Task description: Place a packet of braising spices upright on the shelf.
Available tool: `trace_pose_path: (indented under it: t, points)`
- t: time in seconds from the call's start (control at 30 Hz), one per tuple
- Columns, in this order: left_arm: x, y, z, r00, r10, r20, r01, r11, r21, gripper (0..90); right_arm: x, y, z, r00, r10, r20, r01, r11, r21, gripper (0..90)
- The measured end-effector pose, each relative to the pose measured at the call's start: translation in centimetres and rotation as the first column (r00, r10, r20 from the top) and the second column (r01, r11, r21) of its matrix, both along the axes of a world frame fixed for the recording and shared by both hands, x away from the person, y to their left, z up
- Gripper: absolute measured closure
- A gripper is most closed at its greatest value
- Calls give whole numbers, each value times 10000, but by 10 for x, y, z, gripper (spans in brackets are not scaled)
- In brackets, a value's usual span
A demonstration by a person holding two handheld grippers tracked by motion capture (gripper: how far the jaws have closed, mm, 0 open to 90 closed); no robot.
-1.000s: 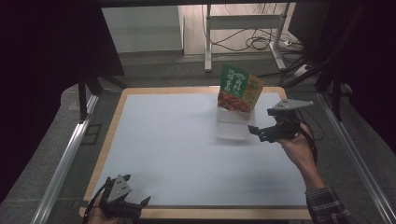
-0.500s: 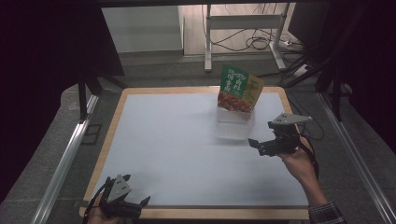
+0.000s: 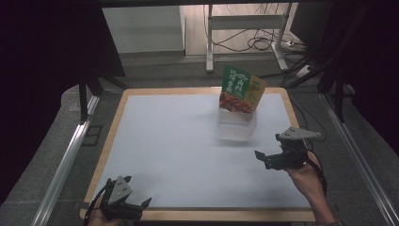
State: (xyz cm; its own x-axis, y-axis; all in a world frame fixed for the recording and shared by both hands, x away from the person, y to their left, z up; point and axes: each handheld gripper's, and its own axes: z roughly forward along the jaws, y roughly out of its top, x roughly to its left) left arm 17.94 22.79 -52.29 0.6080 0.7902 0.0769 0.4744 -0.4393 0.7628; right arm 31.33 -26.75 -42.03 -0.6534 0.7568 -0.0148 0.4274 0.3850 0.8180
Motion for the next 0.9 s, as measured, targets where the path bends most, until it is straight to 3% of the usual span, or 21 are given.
trace_pose_path:
  t: [0.7, 0.9]
  points:
    - [0, -1, 0, 10000, 59, 14, -60, 9999, 149, 2, -48, -11, -25, 9989, -207, 424, 216, 9995, -217, 0]
    - [0, -2, 0, 10000, 58, 20, -58, 9999, 160, 2, -59, -14, -31, 9985, -181, 520, 184, 9998, -47, 1]
